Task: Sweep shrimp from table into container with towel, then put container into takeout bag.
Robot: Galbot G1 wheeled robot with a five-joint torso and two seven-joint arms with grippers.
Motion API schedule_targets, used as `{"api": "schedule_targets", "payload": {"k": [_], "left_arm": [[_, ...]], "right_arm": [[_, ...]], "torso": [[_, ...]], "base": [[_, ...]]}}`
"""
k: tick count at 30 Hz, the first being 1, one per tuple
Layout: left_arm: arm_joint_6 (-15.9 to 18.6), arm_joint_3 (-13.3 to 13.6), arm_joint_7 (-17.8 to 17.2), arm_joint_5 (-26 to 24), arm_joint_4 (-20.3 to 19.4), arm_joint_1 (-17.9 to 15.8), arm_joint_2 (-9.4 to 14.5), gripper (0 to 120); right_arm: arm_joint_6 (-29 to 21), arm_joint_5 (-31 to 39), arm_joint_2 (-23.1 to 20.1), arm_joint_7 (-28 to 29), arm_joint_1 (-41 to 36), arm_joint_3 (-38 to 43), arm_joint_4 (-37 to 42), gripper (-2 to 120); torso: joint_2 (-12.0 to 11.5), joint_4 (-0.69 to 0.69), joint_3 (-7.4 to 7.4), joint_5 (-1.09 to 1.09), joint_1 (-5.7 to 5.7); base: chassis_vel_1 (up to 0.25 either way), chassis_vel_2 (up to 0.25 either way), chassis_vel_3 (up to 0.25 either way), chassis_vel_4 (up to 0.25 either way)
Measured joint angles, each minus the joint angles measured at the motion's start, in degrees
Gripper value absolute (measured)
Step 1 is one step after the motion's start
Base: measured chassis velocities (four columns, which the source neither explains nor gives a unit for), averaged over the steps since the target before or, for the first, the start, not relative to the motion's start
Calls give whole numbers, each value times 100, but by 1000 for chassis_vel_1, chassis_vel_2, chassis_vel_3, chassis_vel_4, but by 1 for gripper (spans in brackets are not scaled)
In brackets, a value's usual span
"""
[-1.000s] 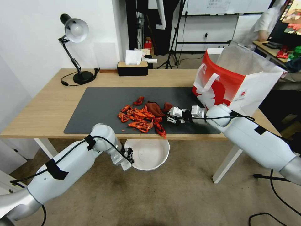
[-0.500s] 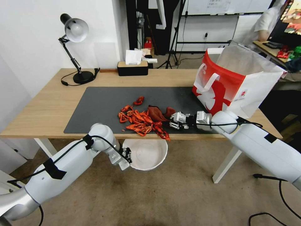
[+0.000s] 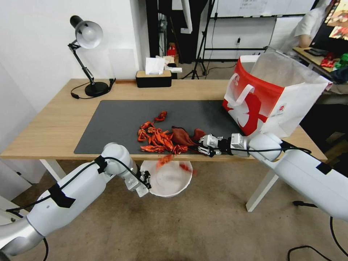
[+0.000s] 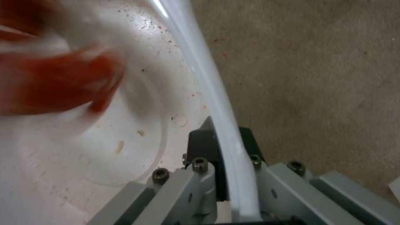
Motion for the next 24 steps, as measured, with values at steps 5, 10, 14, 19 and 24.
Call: {"api": "schedule_targets", "payload": {"k": [5,10,14,19,24], "left_arm": [[3,-5,5,-1,-2,7,28,0],[3,-22,8,0,-11,25,65,0],[3,-30,8,1,-16,27,86,0],[3,-33,9,-1,-38,18,122,0],[3,-34,10,-3,-50,6,135,0]], "right_arm": [[-9,-1,-74,5,-199,122,212,6],[-29,0,-155,7,-346,207,391,6],[-30,0,-206,5,-422,270,464,6],[-39,1,-299,2,-625,410,653,6],[-47,-1,-429,-16,-973,663,887,6]], "torso": [[0,-1,0,-1,0],[0,1,0,-1,0],[0,2,0,-1,0],[0,0,0,0,0],[0,1,0,-1,0]], "base": [[0,0,0,0],[0,0,0,0],[0,0,0,0],[0,0,0,0],[0,0,0,0]]}}
